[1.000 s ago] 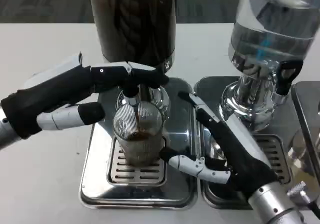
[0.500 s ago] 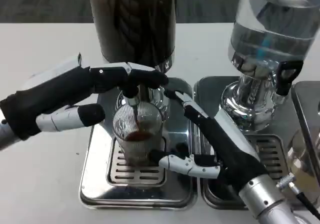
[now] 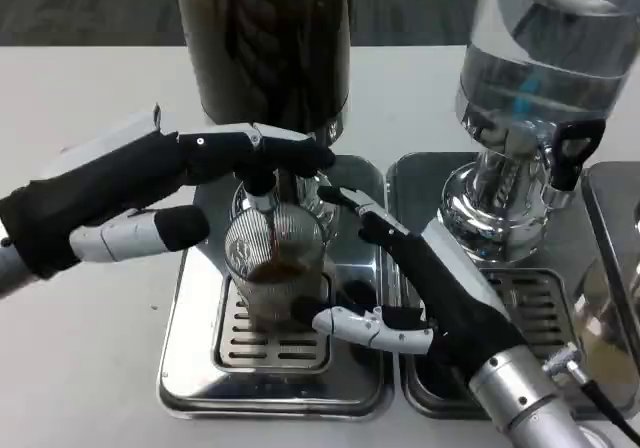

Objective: Grasp the cup under the faucet to collect the drink, then remove the cup.

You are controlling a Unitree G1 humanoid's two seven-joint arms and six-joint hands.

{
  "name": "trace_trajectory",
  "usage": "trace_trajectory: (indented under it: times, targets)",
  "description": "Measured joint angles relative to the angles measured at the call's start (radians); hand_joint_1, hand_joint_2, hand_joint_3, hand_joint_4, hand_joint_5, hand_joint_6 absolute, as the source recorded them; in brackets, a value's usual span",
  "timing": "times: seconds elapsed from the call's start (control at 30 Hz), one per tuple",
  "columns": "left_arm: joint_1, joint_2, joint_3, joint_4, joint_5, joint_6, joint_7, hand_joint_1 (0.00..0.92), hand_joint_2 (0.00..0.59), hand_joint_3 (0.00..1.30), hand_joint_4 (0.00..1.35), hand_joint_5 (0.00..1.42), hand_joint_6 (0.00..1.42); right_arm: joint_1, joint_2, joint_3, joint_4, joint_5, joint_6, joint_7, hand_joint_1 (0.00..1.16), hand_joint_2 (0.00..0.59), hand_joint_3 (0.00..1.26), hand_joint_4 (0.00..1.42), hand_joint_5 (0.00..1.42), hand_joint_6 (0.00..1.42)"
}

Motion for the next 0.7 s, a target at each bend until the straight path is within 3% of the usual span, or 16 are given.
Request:
trace_trajectory:
  times: [0.07,0.1,0.13,0.17,0.2,0.7]
  targets:
    - [0.000,0.001,0.000,0.000,0.000,0.000,0.000,0.000,0.034,0.28,0.18,0.22,0.14,-0.008,0.001,0.000,0.008,0.000,-0.006,0.000,0.57,0.116,0.14,0.06,0.05,0.12]
    - [0.000,0.001,0.000,0.000,0.000,0.000,0.000,0.000,0.035,0.28,0.18,0.22,0.14,-0.010,0.002,0.000,0.010,0.000,-0.007,0.000,0.43,0.146,0.14,0.07,0.05,0.13]
    - [0.000,0.002,0.000,0.000,0.000,0.000,0.001,0.000,0.035,0.28,0.19,0.22,0.14,-0.015,0.003,0.000,0.017,0.000,-0.010,0.000,0.09,0.274,0.14,0.07,0.05,0.13]
    - [0.000,0.002,0.000,0.000,0.000,0.000,0.001,0.000,0.029,0.28,0.20,0.23,0.14,-0.019,0.004,0.000,0.027,0.000,-0.014,0.000,0.02,0.524,0.15,0.08,0.05,0.13]
    - [0.000,0.002,0.000,0.000,0.000,0.000,0.001,0.000,0.026,0.28,0.21,0.24,0.15,-0.023,0.005,0.001,0.032,0.000,-0.014,0.000,0.00,0.574,0.17,0.07,0.05,0.13]
    - [0.000,0.007,0.001,0.000,0.000,0.000,0.010,0.000,0.027,0.28,0.22,0.25,0.16,-0.084,0.015,0.005,0.094,0.000,-0.035,-0.001,0.00,0.586,0.16,0.08,0.05,0.13]
